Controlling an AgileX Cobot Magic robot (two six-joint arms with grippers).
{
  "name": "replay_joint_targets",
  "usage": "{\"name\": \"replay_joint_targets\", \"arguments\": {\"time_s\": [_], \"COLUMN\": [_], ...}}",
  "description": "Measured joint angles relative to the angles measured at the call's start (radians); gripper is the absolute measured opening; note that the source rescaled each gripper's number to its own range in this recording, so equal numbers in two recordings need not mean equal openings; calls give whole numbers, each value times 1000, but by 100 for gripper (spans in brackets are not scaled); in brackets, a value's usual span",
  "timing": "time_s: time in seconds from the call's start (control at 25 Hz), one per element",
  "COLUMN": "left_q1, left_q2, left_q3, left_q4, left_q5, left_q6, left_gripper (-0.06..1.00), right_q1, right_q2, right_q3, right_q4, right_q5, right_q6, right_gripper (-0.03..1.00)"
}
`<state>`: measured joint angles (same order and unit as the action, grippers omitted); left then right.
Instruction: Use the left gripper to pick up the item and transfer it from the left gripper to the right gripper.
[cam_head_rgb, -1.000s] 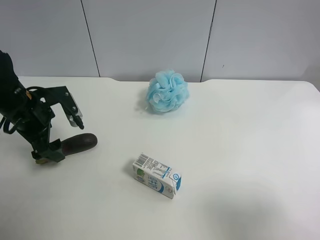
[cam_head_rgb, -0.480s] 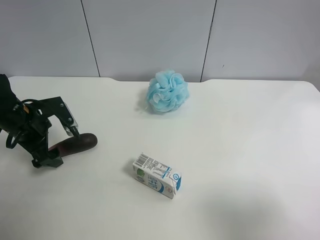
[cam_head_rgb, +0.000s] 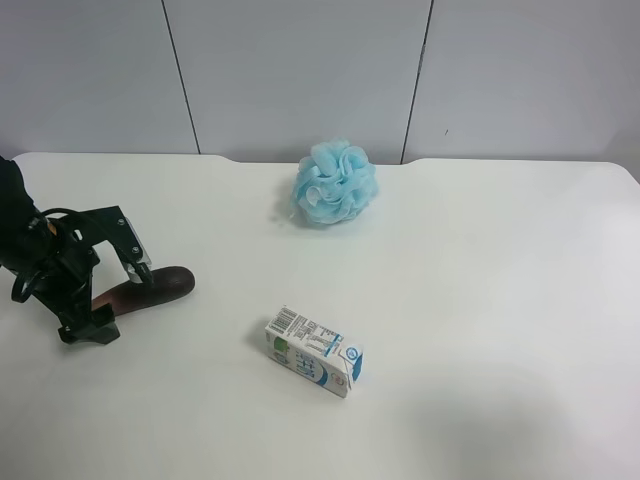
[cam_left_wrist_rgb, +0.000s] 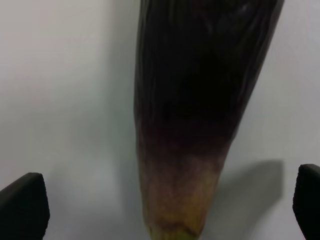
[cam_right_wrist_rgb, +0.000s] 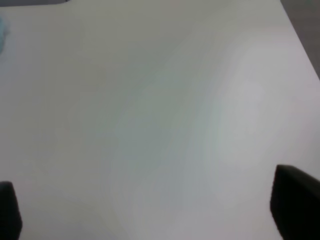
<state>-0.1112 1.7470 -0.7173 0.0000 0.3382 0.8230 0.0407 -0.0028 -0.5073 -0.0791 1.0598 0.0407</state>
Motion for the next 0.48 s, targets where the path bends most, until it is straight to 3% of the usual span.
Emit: {"name": "replay_joint_targets", "arguments": {"time_s": [0.32,0.48], "left_q1": [0,0], "left_q2": [27,30], "left_q3": [0,0], "left_q4": [-21,-28], "left_q5": [-19,-19], "left_q6": [0,0], "left_gripper": [89,78], "right_q1": [0,0], "right_q2": [0,0], "right_q3": [0,0], "right_q4": [0,0], "right_q5": [0,0], "right_q6": [0,0], "right_gripper": [100,100]}}
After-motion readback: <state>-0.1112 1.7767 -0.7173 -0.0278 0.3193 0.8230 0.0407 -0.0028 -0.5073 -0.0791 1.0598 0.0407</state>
